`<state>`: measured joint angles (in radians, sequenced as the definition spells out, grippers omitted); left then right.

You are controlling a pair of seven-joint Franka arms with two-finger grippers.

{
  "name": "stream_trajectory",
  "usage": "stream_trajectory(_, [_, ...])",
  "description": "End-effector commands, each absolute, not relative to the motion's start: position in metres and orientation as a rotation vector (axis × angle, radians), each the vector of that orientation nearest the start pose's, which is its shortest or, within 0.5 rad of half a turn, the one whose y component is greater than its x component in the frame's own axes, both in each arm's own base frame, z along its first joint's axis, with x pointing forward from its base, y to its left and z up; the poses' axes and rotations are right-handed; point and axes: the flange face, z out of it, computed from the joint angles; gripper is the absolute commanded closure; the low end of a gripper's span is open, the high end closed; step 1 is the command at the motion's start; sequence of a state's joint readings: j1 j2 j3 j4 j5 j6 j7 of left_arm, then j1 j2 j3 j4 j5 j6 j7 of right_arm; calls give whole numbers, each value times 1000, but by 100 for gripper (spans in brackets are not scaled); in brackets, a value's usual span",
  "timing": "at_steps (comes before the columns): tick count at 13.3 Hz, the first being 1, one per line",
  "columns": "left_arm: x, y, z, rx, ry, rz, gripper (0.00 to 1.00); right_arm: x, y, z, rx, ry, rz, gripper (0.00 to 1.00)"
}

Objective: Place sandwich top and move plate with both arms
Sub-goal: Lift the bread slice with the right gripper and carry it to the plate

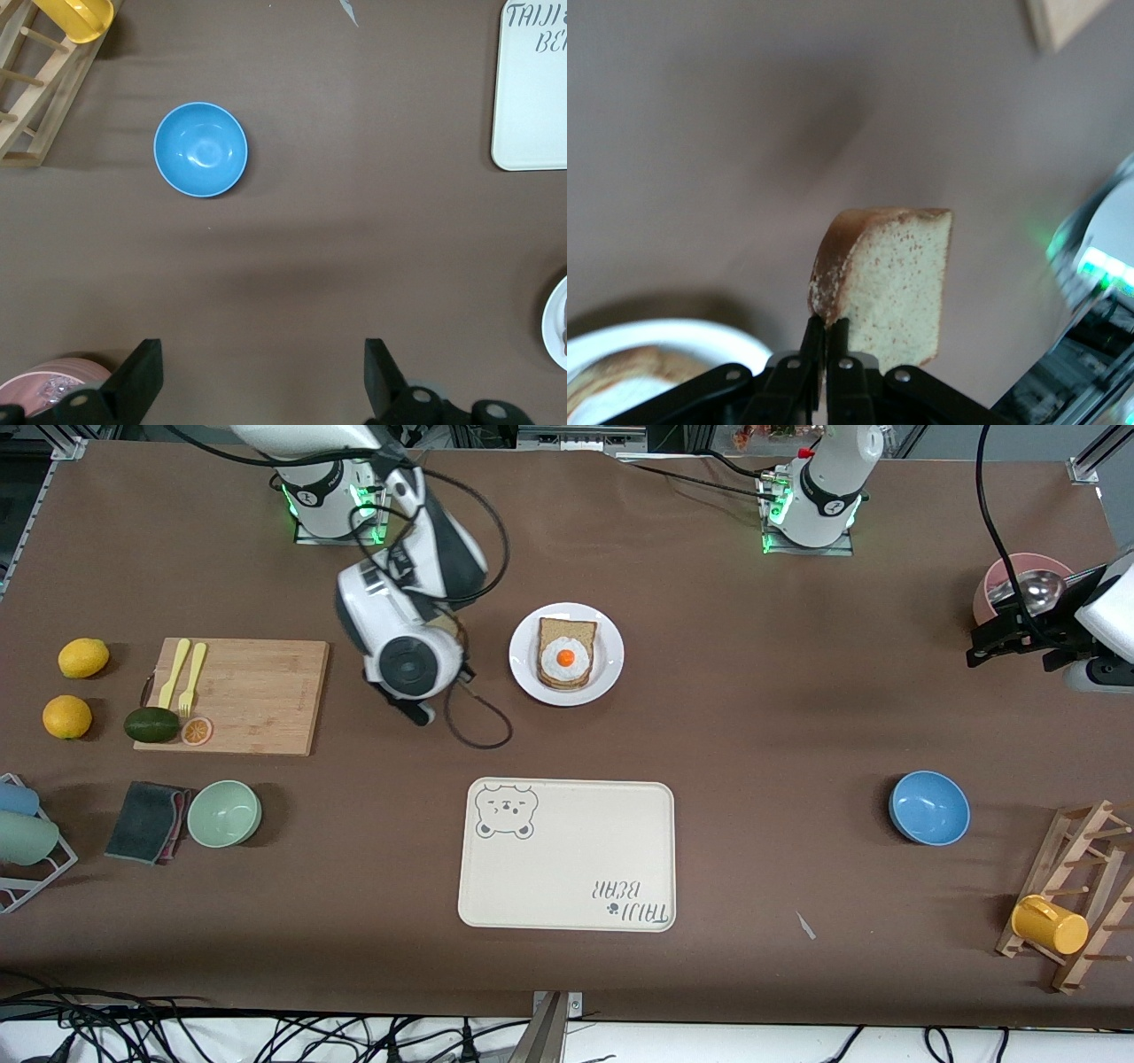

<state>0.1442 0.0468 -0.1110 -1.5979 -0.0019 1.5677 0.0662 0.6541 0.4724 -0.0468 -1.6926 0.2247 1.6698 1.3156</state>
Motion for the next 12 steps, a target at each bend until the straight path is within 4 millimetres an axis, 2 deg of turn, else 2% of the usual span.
stream_trajectory(1, [565,20,589,-3142,46,127,0,482,413,304,-3001,1410,800,100])
stream_trajectory(3, [565,20,589,-3142,46,127,0,490,436,305,-2872,1542,850,100])
stream_trajectory(6, [565,20,589,-3142,46,127,0,498,483,288,-2674,1737,965,100])
stream_trajectory(9, [565,20,589,-3142,49,127,0,510,499,268,-2541,1888,942,100])
stream_trajectory(12, [565,20,589,-3142,51,127,0,506,508,247,-2516,1917,925,100])
